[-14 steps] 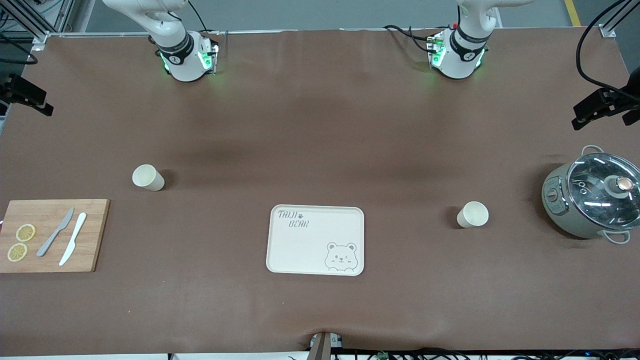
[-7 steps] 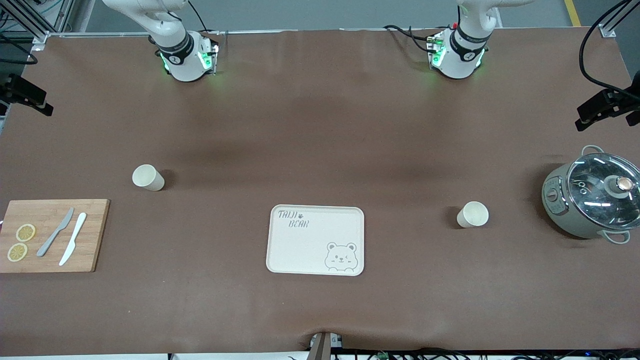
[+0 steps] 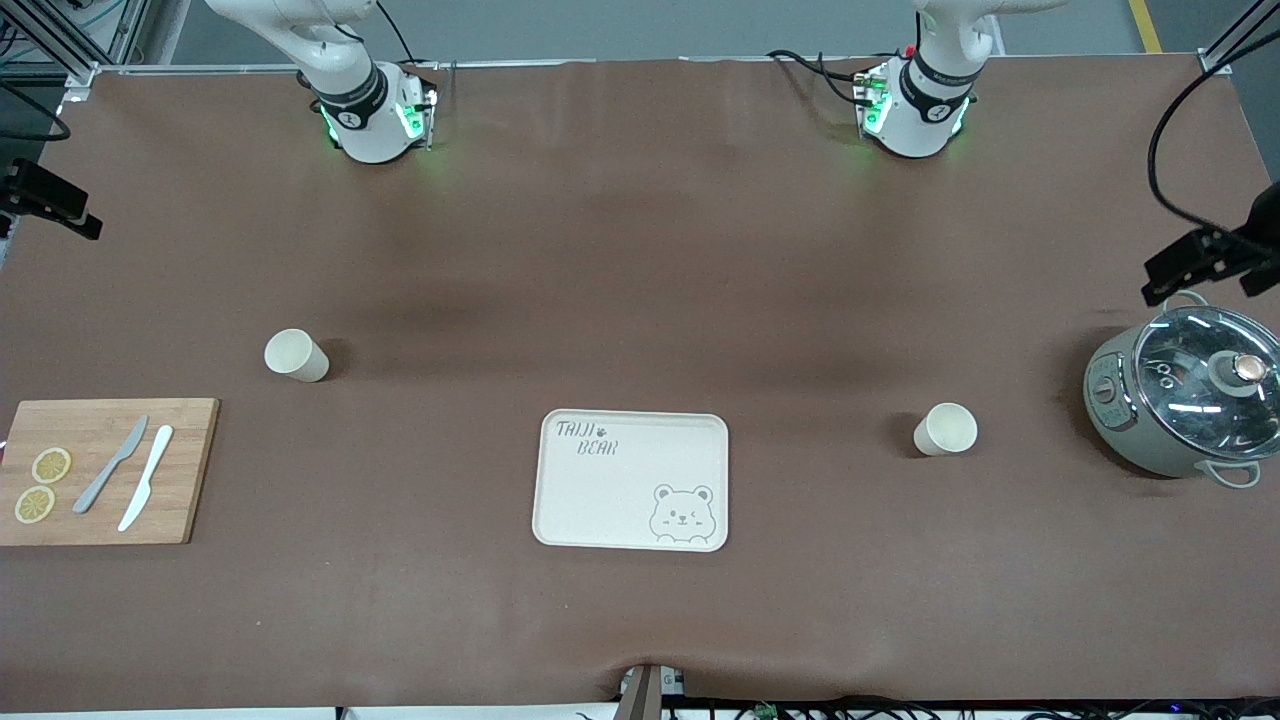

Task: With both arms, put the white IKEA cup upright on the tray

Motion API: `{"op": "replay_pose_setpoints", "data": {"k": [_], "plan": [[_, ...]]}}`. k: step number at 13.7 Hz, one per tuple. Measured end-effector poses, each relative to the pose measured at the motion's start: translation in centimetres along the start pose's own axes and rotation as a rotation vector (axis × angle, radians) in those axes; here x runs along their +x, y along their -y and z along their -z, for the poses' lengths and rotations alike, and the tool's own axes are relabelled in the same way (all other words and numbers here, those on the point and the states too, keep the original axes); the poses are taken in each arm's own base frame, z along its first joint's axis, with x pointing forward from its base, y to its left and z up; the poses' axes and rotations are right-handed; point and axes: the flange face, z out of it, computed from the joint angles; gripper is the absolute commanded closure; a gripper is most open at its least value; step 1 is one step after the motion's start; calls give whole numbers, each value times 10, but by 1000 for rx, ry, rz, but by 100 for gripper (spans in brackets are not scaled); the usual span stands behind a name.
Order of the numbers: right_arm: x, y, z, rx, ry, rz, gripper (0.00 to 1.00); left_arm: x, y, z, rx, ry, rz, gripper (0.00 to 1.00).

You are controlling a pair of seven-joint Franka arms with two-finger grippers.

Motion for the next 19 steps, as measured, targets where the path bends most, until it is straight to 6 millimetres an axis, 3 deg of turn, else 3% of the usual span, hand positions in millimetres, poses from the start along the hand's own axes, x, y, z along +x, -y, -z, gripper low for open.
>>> {"op": "replay_pose_setpoints", "data": {"k": [2, 5, 9, 19], "plan": [[0, 0, 0, 0, 0, -1, 0, 19, -3, -42, -3, -4, -4, 0], [1, -1, -1, 0, -1, -1, 0, 28, -5, -90, -6, -10, -6, 0], [8, 0, -7, -1, 5, -1, 0, 27, -1, -128, -10, -31, -1, 0], [35, -2, -38, -5, 36, -2, 0, 14, -15, -224, -19, 21, -22, 0]]}}
